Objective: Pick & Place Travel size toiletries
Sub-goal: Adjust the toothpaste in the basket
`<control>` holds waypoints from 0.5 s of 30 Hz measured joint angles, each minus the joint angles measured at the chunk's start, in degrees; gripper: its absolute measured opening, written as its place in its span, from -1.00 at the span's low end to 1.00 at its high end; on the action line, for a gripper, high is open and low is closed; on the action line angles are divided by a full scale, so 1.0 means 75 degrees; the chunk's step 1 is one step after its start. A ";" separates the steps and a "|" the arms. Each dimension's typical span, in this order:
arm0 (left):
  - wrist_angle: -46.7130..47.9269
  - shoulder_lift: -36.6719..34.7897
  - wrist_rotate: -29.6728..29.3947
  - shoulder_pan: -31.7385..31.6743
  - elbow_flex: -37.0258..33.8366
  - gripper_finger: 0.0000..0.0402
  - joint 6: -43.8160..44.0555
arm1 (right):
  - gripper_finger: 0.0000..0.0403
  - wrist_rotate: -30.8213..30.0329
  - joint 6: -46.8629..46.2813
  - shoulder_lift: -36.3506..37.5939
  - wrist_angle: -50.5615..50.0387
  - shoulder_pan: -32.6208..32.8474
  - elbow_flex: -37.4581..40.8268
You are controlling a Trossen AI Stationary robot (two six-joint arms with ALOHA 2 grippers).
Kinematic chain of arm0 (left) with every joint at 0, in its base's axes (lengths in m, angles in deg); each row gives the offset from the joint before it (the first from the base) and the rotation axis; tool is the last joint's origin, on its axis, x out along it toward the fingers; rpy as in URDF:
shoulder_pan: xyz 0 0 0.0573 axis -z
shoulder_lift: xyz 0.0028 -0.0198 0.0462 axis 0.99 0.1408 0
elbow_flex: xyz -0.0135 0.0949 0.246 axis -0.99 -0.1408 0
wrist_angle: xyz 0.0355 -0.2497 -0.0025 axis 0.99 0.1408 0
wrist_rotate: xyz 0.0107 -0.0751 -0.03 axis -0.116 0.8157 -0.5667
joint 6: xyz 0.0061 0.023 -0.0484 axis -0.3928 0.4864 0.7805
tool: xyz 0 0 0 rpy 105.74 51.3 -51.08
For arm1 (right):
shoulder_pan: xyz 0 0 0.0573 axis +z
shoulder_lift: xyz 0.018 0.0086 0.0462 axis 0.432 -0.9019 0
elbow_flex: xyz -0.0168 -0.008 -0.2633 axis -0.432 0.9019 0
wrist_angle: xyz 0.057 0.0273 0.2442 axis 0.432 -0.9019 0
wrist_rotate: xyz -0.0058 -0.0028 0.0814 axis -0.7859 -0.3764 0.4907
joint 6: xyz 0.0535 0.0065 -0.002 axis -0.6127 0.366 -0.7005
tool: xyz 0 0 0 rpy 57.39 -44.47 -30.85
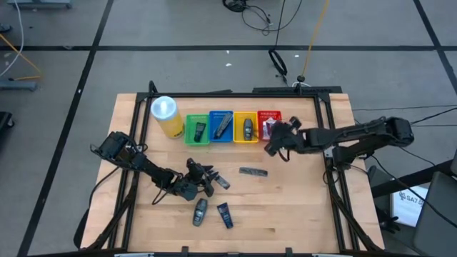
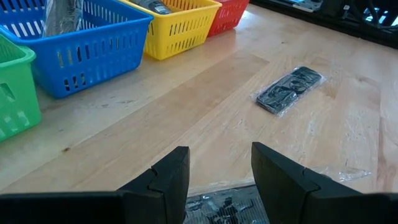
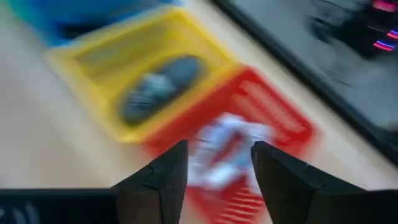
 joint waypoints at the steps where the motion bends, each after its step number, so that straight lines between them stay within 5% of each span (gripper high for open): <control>1: 0.0000 0.0000 0.0000 0.0000 0.0000 -0.16 -0.0001 | -0.20 -0.0033 -0.0056 0.0000 -0.0155 -0.0208 0.0003; 10: 0.0006 0.0000 -0.0014 -0.0052 0.0000 -0.16 0.0007 | -0.65 0.0944 0.0681 -0.0360 -0.0210 -0.2313 0.0003; 15: 0.0006 0.0000 -0.0015 -0.0058 0.0000 -0.16 0.0002 | -0.88 0.1819 0.1038 -0.0939 -0.0008 -0.2674 0.0006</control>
